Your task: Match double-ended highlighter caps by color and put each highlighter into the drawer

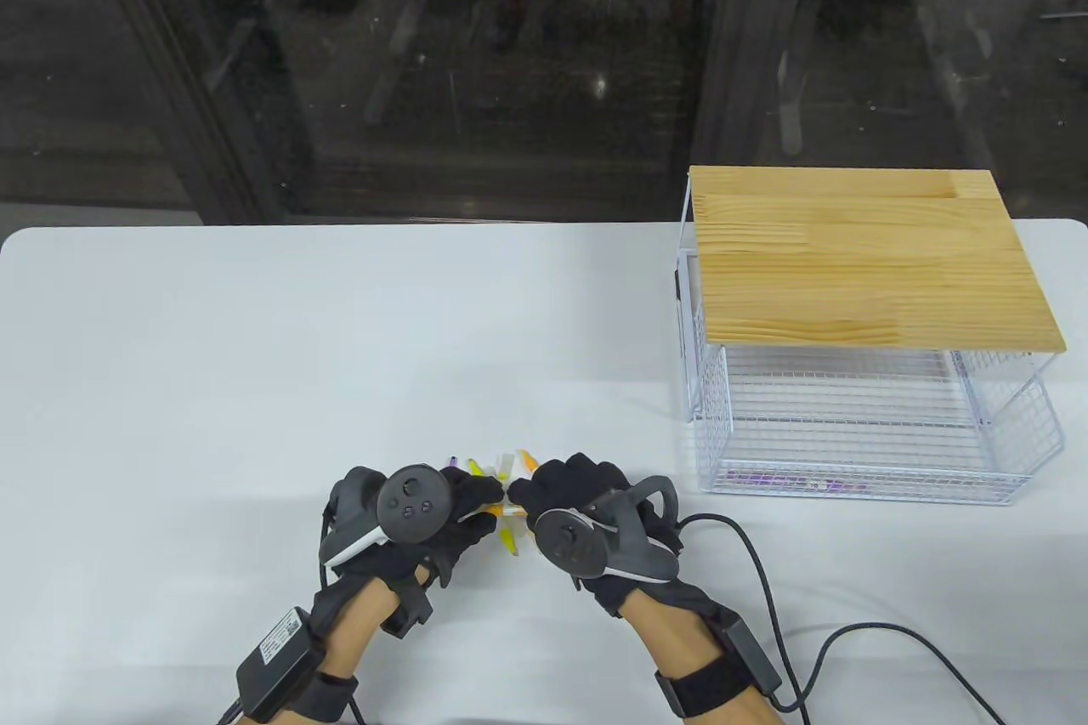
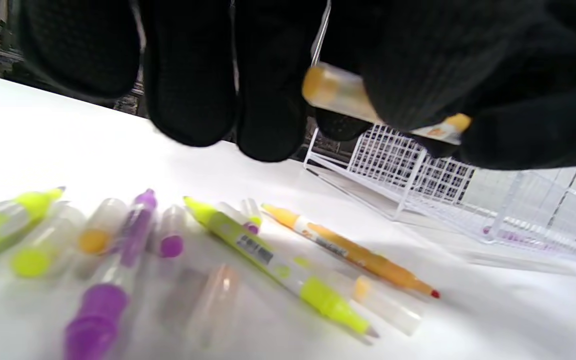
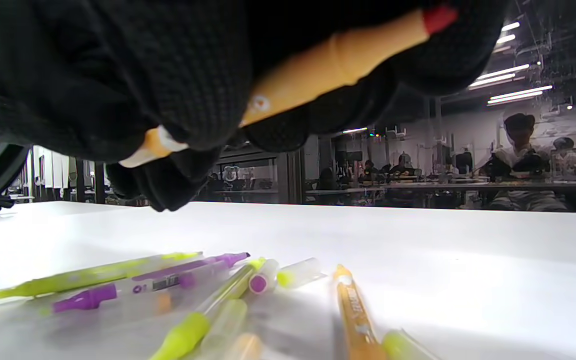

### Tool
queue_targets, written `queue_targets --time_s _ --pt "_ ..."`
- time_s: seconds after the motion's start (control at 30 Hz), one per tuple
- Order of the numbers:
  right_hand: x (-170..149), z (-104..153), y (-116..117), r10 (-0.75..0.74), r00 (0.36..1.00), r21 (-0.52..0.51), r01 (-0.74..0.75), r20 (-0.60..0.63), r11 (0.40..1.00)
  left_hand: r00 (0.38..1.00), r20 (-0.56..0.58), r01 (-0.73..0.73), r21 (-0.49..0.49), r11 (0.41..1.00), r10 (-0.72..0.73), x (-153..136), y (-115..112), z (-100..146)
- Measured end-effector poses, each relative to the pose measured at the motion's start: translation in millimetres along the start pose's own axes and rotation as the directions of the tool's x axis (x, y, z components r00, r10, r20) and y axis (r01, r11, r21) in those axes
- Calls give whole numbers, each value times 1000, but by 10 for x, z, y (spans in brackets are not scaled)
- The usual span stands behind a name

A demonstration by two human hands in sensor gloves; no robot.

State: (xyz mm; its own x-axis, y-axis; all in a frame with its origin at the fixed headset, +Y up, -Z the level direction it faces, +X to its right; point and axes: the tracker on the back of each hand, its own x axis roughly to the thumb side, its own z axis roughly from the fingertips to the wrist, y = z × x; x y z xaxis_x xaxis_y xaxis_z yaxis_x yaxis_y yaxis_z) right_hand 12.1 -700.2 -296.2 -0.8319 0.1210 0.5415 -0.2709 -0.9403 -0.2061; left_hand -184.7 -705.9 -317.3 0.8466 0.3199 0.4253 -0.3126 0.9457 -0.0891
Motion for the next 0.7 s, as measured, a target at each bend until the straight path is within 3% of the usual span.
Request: queue_targets --time_s 0.33,0.7 --pt "-49 21 -67 2 1000 -65 -4 -21 998 999 13 -51 39 998 50 11 50 15" --pt "-385 80 -195 -28 987 -125 9 -157 992 988 -153 11 145 989 11 -316 251 76"
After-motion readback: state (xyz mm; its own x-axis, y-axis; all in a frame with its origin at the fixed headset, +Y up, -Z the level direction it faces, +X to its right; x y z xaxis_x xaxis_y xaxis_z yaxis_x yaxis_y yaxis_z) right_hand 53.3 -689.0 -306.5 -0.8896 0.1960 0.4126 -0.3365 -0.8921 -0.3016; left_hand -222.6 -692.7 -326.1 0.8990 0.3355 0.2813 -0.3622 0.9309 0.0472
